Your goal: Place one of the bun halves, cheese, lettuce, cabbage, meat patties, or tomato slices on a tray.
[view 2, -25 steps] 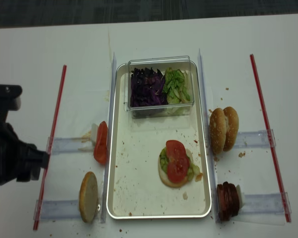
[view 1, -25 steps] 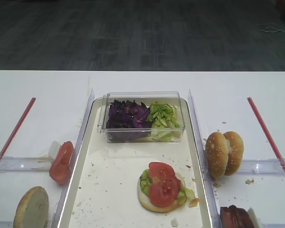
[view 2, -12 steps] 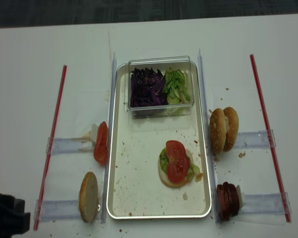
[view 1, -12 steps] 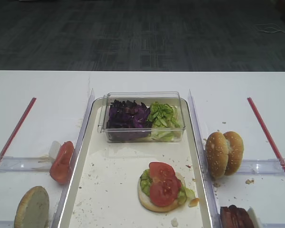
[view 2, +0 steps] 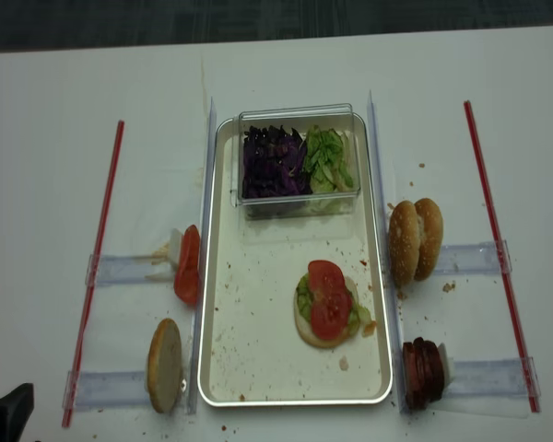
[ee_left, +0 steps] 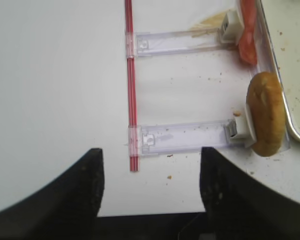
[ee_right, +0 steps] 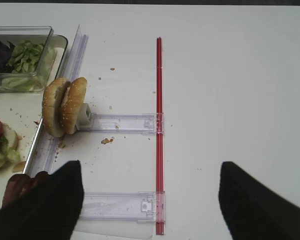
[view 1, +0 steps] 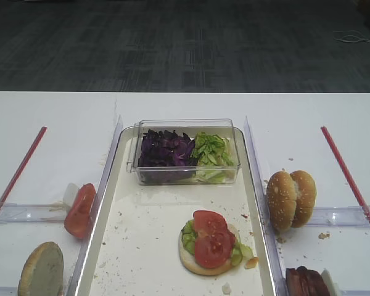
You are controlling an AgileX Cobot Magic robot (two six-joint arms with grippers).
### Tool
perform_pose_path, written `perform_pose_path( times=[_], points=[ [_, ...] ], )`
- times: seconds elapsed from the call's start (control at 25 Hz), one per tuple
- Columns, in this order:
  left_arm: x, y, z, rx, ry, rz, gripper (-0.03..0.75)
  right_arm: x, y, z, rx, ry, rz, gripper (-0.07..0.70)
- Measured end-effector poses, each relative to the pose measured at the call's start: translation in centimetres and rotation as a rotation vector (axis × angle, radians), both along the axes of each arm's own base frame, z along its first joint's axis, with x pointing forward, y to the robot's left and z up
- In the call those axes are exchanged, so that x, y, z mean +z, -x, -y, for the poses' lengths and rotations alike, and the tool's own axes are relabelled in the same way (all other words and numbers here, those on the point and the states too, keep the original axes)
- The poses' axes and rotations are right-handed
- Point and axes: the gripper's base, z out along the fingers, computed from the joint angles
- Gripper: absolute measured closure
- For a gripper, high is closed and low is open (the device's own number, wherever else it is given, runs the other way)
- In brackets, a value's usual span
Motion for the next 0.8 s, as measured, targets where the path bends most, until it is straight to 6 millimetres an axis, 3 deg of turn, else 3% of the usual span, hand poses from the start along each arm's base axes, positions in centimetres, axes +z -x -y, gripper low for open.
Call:
perform_pose_path(
  times=[0.36, 0.8],
  points=[
    [0.1, 3.3, 0.0, 0.0, 0.002, 0.223, 0.295, 0.0, 0.0, 0.0, 0.0, 0.0, 0.0, 0.041],
    [0.1, 3.7, 0.0, 0.001, 0.002, 0.237, 0.295, 0.0, 0.0, 0.0, -0.001, -0.002, 0.0, 0.041]
  ],
)
